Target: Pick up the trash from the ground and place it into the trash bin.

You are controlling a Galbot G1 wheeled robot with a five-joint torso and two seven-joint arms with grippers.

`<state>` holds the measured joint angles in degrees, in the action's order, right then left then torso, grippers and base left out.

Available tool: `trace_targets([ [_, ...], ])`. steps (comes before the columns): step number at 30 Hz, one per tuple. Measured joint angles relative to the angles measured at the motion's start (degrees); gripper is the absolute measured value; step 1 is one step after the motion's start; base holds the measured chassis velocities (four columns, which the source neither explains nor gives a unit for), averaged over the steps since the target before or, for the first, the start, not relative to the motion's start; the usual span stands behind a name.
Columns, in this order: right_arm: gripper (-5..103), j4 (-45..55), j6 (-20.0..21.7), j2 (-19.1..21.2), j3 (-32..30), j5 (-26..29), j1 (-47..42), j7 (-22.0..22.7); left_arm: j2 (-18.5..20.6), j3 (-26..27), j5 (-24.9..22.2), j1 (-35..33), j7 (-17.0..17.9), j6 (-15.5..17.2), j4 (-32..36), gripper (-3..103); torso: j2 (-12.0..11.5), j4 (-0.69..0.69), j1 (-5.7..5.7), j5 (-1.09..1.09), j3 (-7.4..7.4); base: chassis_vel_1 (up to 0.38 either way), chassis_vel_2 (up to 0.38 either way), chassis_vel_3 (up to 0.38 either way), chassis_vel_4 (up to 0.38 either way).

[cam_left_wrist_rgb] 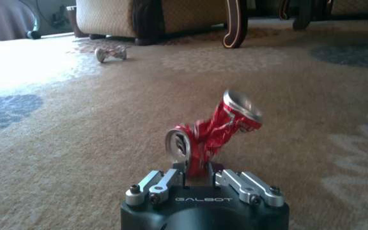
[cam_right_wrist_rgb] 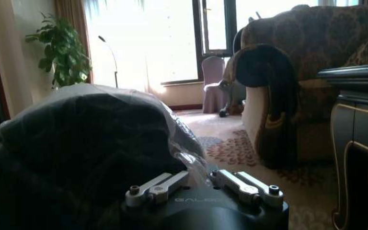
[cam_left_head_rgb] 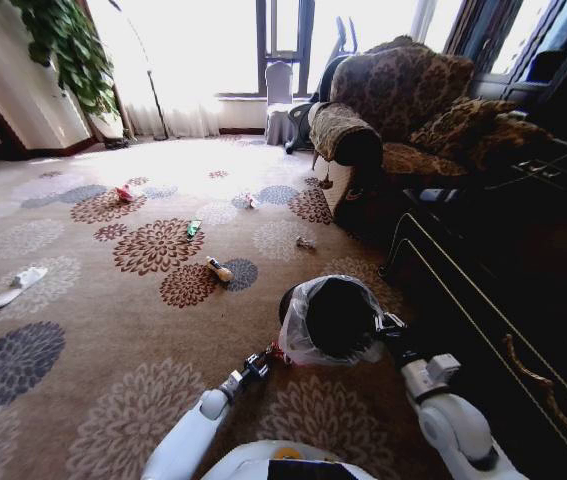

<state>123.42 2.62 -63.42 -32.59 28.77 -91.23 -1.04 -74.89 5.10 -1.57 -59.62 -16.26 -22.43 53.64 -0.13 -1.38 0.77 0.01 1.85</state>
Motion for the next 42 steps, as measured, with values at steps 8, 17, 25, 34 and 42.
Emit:
trace_targets([
  [8, 0, -0.36, -0.05, -0.07, -0.11, -0.02, 0.14, 0.00, 0.20, 0.30, -0.74, -0.21, 0.00, 0.00, 0.89, 12, 0.00, 0.01, 0.00, -0.01, 0.00, 0.000, 0.000, 0.000, 0.000],
  [17, 0, -2.58, -0.84, 0.88, 0.28, 0.61, 3.10, 0.00, 2.01, 6.32, -2.32, -8.03, 2.95, 0.08, 12.32, 12, 0.00, 0.00, 0.00, -0.02, 0.00, 0.000, 0.000, 0.000, 0.000],
  [25, 0, -12.57, -1.21, 3.23, 3.71, 1.57, 14.46, 0.02, 6.06, 17.24, -12.03, -22.46, 10.75, 2.11, 36.72, 12, 0.00, 0.00, 0.00, -0.01, 0.00, 0.000, 0.000, 0.000, 0.000],
  [34, 0, -20.29, -2.02, 2.04, 13.14, 0.11, 23.68, 0.01, 9.83, 26.72, -19.01, -33.04, 12.66, 6.90, 67.56, 12, 0.00, -0.01, 0.00, -0.02, 0.00, 0.000, 0.000, 0.000, 0.000],
  [42, 0, -21.58, -1.87, 2.76, 20.62, -1.97, 26.24, -0.03, 22.64, 25.07, -11.13, -27.43, 7.15, 7.73, 75.22, 12, 0.00, 0.02, 0.00, -0.03, 0.00, 0.000, 0.000, 0.000, 0.000],
])
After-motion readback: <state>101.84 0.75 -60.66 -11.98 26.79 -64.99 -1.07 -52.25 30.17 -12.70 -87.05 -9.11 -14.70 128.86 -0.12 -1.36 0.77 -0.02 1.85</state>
